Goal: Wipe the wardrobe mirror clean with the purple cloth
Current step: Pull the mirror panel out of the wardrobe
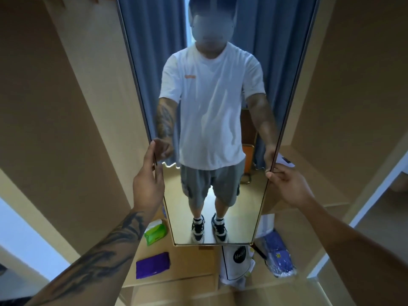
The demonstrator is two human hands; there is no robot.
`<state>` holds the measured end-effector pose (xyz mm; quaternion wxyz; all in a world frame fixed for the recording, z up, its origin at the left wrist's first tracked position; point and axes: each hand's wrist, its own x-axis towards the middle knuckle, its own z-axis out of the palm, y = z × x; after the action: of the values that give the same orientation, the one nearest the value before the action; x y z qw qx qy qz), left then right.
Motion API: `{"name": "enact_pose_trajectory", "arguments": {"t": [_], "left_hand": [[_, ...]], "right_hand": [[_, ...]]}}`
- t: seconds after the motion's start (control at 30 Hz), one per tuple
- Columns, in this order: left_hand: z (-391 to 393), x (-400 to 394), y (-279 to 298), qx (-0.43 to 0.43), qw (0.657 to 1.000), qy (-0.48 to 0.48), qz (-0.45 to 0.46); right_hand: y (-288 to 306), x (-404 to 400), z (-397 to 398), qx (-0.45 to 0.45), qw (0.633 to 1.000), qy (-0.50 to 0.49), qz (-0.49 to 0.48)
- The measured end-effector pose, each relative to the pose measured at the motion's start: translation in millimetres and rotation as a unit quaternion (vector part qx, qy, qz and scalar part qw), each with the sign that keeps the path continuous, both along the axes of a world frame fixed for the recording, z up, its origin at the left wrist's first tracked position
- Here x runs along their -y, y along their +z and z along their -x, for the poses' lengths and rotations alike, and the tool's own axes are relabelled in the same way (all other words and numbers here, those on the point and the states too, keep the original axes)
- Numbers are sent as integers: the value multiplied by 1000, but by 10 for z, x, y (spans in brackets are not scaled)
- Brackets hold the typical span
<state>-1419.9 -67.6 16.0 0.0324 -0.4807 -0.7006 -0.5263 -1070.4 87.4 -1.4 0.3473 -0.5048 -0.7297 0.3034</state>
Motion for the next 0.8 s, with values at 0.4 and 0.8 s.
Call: {"name": "enact_pose_trajectory", "arguments": {"t": [0.4,0.8], "left_hand": [[115,10,-70,30,997,77,-12],[-12,59,-5,47,995,75,43]], "right_hand": [[87,-107,127,37,999,-24,32],[-152,61,320,146,985,-76,-46]]}}
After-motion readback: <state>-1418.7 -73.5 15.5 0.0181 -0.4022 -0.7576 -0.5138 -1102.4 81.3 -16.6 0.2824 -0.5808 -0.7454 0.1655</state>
